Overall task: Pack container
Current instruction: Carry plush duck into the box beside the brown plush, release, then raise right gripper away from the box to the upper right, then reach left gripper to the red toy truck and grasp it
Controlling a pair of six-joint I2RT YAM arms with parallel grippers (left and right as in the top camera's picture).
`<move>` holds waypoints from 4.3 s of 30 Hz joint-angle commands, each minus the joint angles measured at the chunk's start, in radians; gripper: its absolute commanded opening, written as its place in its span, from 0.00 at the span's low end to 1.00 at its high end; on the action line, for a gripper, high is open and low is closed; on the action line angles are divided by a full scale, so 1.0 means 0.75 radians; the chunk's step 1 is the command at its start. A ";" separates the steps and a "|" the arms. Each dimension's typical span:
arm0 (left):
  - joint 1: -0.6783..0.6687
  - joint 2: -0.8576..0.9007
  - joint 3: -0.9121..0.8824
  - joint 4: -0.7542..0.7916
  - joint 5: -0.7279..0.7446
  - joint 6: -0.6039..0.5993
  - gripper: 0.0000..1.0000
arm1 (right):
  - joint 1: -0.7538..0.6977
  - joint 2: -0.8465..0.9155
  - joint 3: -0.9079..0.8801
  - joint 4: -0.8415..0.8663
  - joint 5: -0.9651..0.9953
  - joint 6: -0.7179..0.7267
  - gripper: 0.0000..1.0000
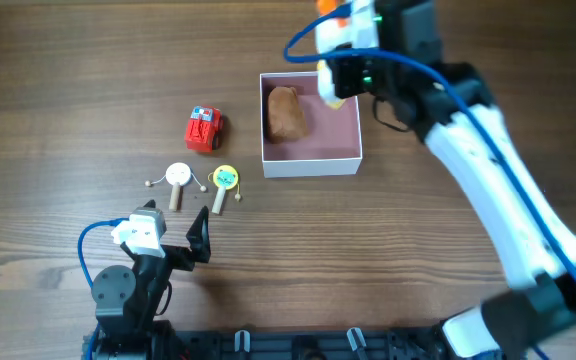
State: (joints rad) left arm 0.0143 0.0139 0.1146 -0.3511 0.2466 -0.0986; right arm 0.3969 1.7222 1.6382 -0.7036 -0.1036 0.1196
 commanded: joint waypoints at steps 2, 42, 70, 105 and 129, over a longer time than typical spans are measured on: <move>0.007 -0.010 -0.010 0.004 0.025 0.016 1.00 | -0.004 0.247 -0.032 -0.009 0.038 -0.056 0.04; 0.007 -0.010 -0.010 0.011 0.025 0.016 1.00 | -0.874 -0.081 0.024 -0.390 -0.138 0.123 0.99; 0.007 1.092 0.818 -0.349 -0.063 -0.209 1.00 | -0.976 0.238 -0.019 -0.394 -0.154 0.199 1.00; -0.128 2.433 1.616 -0.447 -0.271 0.371 0.96 | -0.976 0.238 -0.019 -0.192 -0.154 0.199 1.00; -0.205 2.643 1.616 -0.320 -0.242 0.508 0.73 | -0.976 0.238 -0.019 -0.192 -0.154 0.199 1.00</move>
State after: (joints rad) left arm -0.1219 1.9800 1.3087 -0.5968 0.0532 0.2310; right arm -0.3367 1.8870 1.6272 -0.8509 -0.2062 0.2615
